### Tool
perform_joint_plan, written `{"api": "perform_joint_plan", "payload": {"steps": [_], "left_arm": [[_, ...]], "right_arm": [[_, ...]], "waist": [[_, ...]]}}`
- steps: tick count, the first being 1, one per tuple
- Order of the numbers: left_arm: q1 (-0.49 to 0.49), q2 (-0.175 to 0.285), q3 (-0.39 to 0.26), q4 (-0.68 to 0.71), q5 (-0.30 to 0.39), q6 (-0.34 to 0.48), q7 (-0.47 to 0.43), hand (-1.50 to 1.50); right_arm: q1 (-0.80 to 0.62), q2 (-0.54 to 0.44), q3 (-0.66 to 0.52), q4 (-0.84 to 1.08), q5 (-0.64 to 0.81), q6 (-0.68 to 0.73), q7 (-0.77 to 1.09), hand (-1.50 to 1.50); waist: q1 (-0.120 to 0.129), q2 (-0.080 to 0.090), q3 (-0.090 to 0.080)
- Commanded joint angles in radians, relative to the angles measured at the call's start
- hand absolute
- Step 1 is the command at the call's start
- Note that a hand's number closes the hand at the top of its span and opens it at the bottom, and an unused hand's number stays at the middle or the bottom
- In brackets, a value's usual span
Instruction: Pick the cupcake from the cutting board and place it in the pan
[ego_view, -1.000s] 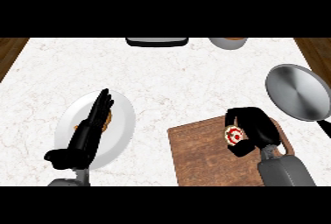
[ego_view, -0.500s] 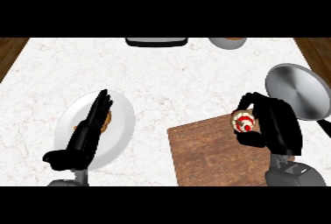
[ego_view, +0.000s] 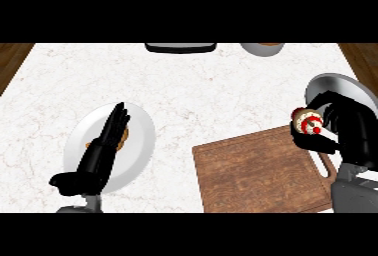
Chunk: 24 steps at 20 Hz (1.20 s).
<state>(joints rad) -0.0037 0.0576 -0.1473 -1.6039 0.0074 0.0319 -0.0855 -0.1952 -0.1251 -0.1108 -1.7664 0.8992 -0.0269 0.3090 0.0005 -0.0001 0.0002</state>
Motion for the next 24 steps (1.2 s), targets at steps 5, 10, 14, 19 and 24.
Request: {"api": "perform_joint_plan", "payload": {"steps": [5, 10, 14, 19, 24], "left_arm": [[-0.037, 0.019, 0.045, 0.044, 0.027, -0.038, -0.025, 0.00], [-0.042, -0.031, -0.009, 0.011, -0.018, 0.011, 0.010, 0.00], [-0.026, -0.037, -0.031, 0.026, -0.037, 0.008, -0.012, 0.00], [-0.046, -0.030, -0.020, 0.052, -0.037, -0.005, -0.030, 0.00], [-0.052, -0.014, 0.003, 0.043, -0.008, -0.030, -0.013, 0.00]], "right_arm": [[-0.088, -0.118, -0.236, 0.358, -0.113, -0.196, -0.233, 1.50], [-0.223, -0.201, -0.286, 0.639, -0.028, -0.388, -0.346, 1.50], [-0.305, -0.284, -0.411, 0.827, -0.158, -0.484, -0.509, 1.50], [-0.448, -0.366, -0.485, 1.130, -0.233, -0.556, -0.683, 1.50], [-0.510, -0.426, -0.534, 1.334, -0.255, -0.610, -0.789, 1.50]], "waist": [[0.008, 0.004, 0.001], [0.022, 0.007, 0.001], [0.026, 0.010, 0.003], [0.036, 0.014, 0.003], [0.051, 0.020, 0.004]]}}
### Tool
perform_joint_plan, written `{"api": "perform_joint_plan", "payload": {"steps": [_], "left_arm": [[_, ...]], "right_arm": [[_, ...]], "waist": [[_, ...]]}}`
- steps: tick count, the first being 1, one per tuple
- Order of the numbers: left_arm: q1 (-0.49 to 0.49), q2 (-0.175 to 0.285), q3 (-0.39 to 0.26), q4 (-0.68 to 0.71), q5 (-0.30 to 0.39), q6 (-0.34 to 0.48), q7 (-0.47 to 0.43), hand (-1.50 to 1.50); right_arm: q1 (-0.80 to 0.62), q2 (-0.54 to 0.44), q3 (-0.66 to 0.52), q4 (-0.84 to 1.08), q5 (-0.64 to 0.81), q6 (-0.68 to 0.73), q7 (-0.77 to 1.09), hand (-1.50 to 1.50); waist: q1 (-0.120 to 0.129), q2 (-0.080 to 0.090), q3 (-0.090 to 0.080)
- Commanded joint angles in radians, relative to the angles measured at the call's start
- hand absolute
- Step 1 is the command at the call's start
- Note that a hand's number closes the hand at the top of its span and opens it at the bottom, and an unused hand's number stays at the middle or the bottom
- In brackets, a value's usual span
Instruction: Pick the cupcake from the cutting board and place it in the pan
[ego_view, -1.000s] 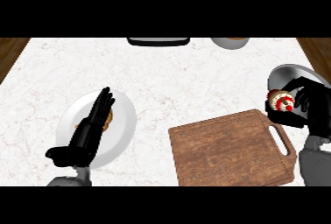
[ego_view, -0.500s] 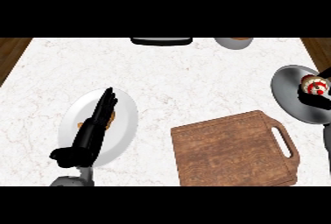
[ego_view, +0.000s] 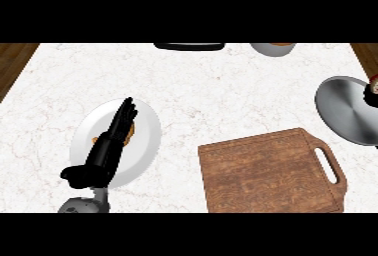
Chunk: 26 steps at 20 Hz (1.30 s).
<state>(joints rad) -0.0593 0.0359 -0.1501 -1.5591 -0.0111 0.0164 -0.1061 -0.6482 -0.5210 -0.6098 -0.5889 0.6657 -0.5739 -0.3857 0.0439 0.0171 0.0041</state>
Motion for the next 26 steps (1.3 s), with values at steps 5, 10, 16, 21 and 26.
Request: {"api": "perform_joint_plan", "payload": {"steps": [5, 10, 16, 21, 26], "left_arm": [[-0.021, -0.018, -0.024, -0.012, -0.011, 0.002, 0.003, 0.00], [-0.035, -0.015, -0.026, 0.009, -0.007, -0.014, 0.000, 0.00], [-0.009, -0.035, -0.036, 0.002, -0.010, 0.005, 0.014, 0.00], [-0.007, -0.017, -0.014, -0.039, 0.009, -0.002, 0.045, 0.00], [-0.018, 0.020, 0.032, -0.014, 0.029, -0.028, 0.015, 0.00]], "right_arm": [[-0.043, -0.131, 0.098, 0.300, 0.125, 0.213, 0.110, -1.50], [-0.130, -0.120, 0.065, 0.381, 0.066, 0.394, 0.085, -1.50], [-0.120, -0.088, -0.061, 0.349, -0.066, 0.341, -0.113, -1.50], [-0.133, -0.135, -0.163, 0.363, -0.173, 0.411, -0.174, -1.50], [-0.077, -0.203, -0.220, 0.406, -0.244, 0.577, -0.224, -1.50]], "waist": [[0.042, 0.018, 0.000], [0.045, 0.021, 0.004], [0.016, 0.013, 0.006], [0.013, 0.009, 0.004], [-0.001, 0.005, 0.002]]}}
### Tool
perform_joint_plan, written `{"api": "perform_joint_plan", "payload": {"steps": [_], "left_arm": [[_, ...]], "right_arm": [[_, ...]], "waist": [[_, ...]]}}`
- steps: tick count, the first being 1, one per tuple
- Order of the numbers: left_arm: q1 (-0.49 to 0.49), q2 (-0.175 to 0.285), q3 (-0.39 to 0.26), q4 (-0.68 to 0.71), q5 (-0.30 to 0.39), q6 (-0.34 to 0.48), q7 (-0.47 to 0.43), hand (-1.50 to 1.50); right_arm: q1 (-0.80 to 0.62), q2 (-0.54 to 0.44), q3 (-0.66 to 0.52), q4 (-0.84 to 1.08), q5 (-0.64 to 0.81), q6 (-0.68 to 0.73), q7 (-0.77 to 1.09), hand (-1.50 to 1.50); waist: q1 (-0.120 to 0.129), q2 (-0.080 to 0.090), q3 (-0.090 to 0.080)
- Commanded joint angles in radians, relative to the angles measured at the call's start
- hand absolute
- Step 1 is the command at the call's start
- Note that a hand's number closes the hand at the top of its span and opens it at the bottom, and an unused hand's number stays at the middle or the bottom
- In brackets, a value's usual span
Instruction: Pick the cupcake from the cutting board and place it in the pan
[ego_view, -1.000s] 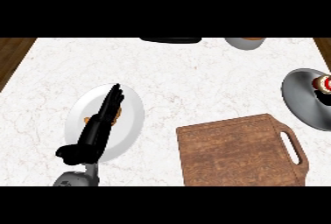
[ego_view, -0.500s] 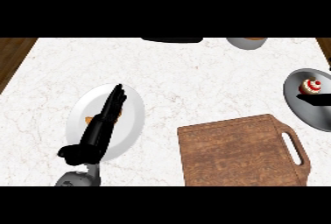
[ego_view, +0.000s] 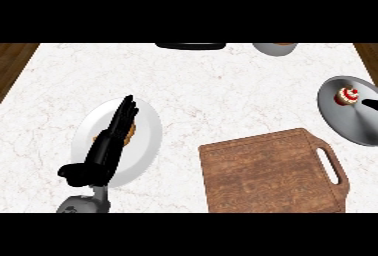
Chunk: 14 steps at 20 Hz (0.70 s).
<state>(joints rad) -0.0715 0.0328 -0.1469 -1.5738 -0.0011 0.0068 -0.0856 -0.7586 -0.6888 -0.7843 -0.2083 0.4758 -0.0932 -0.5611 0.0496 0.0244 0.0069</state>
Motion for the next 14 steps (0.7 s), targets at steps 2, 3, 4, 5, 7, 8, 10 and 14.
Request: {"api": "perform_joint_plan", "payload": {"steps": [2, 3, 4, 5, 7, 8, 10, 14], "left_arm": [[0.019, 0.013, 0.009, -0.038, 0.003, 0.001, 0.026, 0.00], [0.042, -0.007, -0.015, -0.026, -0.012, 0.012, 0.011, 0.00], [0.026, 0.018, 0.024, -0.026, 0.016, -0.007, 0.016, 0.00], [0.006, 0.001, 0.019, -0.001, -0.005, 0.015, -0.004, 0.00], [0.077, 0.017, -0.002, -0.043, 0.010, -0.019, -0.003, 0.00], [0.067, -0.009, -0.020, -0.035, -0.032, 0.026, -0.015, 0.00], [0.050, -0.003, 0.003, -0.014, -0.014, 0.013, -0.020, 0.00], [0.021, -0.026, -0.006, -0.001, -0.024, 0.031, 0.005, 0.00]], "right_arm": [[0.047, -0.082, -0.068, 0.035, -0.088, 0.218, -0.048, -1.50], [0.062, -0.114, -0.080, 0.040, -0.102, 0.267, -0.053, -1.50], [0.105, -0.082, -0.076, 0.047, -0.109, 0.314, -0.097, -1.50], [0.059, -0.123, -0.068, 0.050, -0.107, 0.375, -0.045, -1.50], [0.131, -0.126, -0.075, 0.054, -0.119, 0.451, -0.121, -1.50], [0.161, -0.112, -0.059, 0.047, -0.110, 0.473, -0.160, -1.50], [0.177, -0.131, -0.045, 0.034, -0.112, 0.528, -0.170, -1.50], [0.242, -0.092, -0.029, 0.021, -0.107, 0.513, -0.263, -1.50]], "waist": [[-0.017, -0.010, -0.001], [-0.019, -0.009, -0.001], [-0.029, -0.014, -0.002], [-0.024, -0.011, -0.002], [-0.018, -0.011, -0.001], [-0.024, -0.013, -0.002], [-0.029, -0.015, -0.003], [-0.024, -0.012, -0.002]]}}
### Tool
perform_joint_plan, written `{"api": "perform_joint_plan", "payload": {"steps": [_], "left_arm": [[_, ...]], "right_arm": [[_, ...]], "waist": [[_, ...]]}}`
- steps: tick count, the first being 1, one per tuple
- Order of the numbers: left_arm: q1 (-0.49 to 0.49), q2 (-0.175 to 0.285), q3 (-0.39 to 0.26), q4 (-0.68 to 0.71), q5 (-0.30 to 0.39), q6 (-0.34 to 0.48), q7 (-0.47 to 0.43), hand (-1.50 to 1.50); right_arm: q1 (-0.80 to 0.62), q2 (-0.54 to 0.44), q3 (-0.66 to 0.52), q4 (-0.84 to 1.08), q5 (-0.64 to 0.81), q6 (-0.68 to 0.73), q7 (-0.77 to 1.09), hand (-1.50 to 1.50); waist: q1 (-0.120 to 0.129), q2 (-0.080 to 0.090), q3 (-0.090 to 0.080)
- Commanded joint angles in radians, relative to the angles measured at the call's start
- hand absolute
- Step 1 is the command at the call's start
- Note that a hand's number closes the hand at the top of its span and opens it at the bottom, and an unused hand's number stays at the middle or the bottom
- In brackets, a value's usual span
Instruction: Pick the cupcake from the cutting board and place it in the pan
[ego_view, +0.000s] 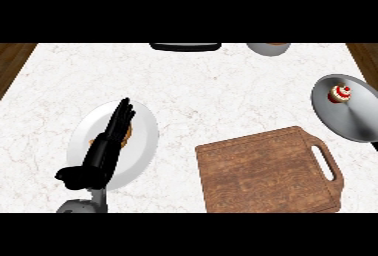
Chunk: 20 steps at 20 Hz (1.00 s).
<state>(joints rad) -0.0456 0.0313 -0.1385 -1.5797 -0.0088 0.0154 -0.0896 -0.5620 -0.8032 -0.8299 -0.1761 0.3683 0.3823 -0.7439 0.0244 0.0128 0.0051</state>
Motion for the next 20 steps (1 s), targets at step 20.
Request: {"api": "perform_joint_plan", "payload": {"steps": [20], "left_arm": [[0.030, -0.011, 0.012, 0.005, 0.001, -0.007, -0.011, 0.00]], "right_arm": [[0.152, -0.013, 0.126, -0.059, -0.026, 0.009, -0.141, -1.50]], "waist": [[-0.011, -0.008, -0.003]]}}
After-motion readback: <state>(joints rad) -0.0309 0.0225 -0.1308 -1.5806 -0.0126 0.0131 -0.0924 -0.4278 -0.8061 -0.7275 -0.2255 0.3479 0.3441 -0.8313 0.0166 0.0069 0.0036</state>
